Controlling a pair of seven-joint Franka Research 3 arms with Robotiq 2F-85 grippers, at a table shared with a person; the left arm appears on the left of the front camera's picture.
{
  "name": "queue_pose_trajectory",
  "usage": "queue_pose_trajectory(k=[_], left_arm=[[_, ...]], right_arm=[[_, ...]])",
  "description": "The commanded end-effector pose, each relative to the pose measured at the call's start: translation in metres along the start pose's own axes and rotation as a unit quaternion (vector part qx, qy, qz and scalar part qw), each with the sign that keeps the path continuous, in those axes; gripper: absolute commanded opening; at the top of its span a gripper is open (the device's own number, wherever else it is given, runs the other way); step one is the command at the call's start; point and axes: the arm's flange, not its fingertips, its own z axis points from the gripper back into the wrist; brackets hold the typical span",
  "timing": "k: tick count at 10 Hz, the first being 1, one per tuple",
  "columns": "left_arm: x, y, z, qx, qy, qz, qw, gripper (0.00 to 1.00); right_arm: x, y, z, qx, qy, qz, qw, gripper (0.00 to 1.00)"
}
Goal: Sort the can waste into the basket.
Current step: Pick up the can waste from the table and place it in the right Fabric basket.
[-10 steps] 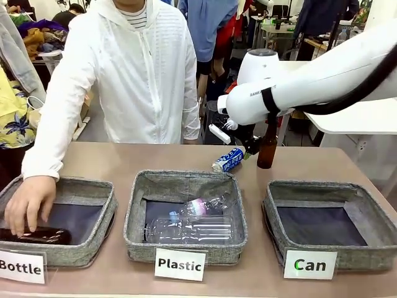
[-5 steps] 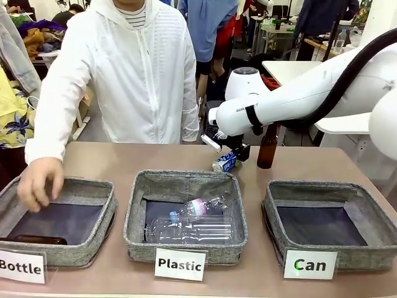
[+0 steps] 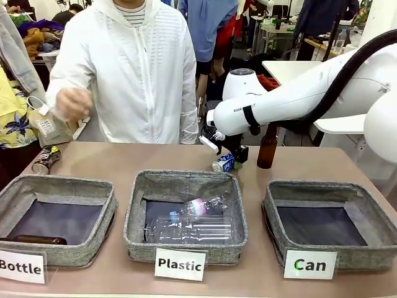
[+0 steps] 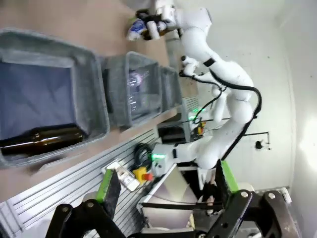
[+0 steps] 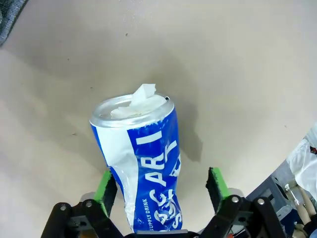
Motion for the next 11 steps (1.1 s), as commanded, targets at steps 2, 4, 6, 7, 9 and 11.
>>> queue_pose_trajectory(k=[2,4,6,7,9,11], left_arm=[[-0.007,0.005,-0.012,0.029,0.033,-0.020,0.999,1.00],[-0.008,0.007,-0.019,0.039,0.045,-0.022,0.998,1.00],[-0.010,0.008,-0.020,0.041,0.053,-0.024,0.997,1.00],[-0.010,0.008,-0.021,0.043,0.056,-0.025,0.997,1.00],[-0.010,0.009,-0.025,0.037,0.065,-0.026,0.997,1.00],[-0.008,0.013,-0.029,0.035,0.072,-0.028,0.996,1.00]], right_arm=[[0.000,-0.005,0.003,0.008,-0.005,-0.021,1.000,0.00],[0.000,-0.005,0.006,0.008,-0.004,-0.029,1.000,0.00],[-0.001,-0.003,0.014,0.009,-0.012,-0.026,1.000,0.00],[-0.001,0.003,0.033,-0.006,-0.016,-0.028,0.999,0.00],[0.012,0.040,0.126,-0.048,0.001,-0.061,0.997,0.00],[0.040,0.097,0.220,-0.073,-0.038,-0.066,0.994,0.00]])
